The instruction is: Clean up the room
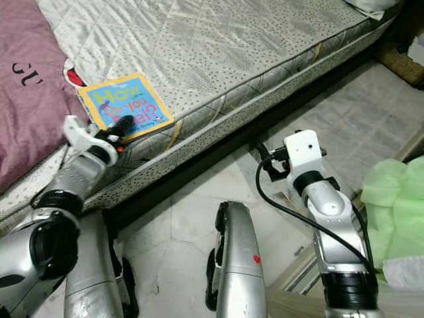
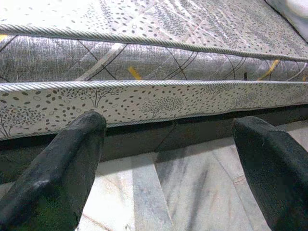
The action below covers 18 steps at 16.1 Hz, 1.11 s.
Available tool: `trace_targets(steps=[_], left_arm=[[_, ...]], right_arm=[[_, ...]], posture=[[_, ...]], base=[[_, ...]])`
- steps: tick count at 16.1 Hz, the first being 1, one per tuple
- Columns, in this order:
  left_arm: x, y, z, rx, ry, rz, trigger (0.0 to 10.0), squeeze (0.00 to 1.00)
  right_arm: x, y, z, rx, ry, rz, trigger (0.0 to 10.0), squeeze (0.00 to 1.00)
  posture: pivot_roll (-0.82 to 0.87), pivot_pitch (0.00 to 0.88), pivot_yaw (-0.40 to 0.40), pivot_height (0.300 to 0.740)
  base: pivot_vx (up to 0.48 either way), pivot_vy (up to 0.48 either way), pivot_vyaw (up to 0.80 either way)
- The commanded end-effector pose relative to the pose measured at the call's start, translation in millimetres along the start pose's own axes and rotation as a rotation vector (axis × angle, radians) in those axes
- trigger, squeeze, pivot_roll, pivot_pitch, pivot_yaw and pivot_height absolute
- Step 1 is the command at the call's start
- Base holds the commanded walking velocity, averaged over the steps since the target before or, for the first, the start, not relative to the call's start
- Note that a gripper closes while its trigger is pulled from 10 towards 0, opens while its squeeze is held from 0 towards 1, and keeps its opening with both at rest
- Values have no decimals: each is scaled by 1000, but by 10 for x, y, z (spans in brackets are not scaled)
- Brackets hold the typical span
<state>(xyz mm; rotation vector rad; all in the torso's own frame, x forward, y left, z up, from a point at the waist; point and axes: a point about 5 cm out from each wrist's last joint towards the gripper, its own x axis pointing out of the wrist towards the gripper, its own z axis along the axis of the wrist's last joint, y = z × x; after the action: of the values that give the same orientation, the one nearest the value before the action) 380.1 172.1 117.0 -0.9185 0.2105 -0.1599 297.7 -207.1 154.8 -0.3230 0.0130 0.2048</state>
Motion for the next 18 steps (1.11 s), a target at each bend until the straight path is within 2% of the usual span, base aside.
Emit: trace_targets(steps=[1, 8, 12, 15, 17, 18], left_arm=[[-5, 20, -371, -64, 138, 16, 0, 0], [-53, 151, -230, -33, 79, 71, 0, 0], [-105, 259, -74, -15, -8, 120, 0, 0], [-135, 304, 62, 53, -65, 152, 0, 0], [-136, 284, 164, 134, -107, 158, 0, 0], [-137, 196, 332, 331, -181, 165, 0, 0]], right_arm=[[-10, -2, -46, -1, 14, -7, 10000, 0], [66, 40, -35, 8, -5, -4, 10000, 0], [110, 86, -46, 16, -13, 3, 10000, 0], [187, 144, -37, 32, -32, 5, 10000, 0], [230, 192, -37, 45, -39, 6, 10000, 0], [292, 278, -29, 77, -56, 5, 10000, 0]], posture=[[-279, 187, -118, 502], [-259, 160, -111, 502], [-239, 149, -108, 502], [-211, 133, -100, 502], [-184, 119, -89, 502], [-148, 93, -67, 502]], base=[[0, 0, 0], [0, 0, 0], [0, 0, 0], [0, 0, 0], [0, 0, 0], [0, 0, 0]])
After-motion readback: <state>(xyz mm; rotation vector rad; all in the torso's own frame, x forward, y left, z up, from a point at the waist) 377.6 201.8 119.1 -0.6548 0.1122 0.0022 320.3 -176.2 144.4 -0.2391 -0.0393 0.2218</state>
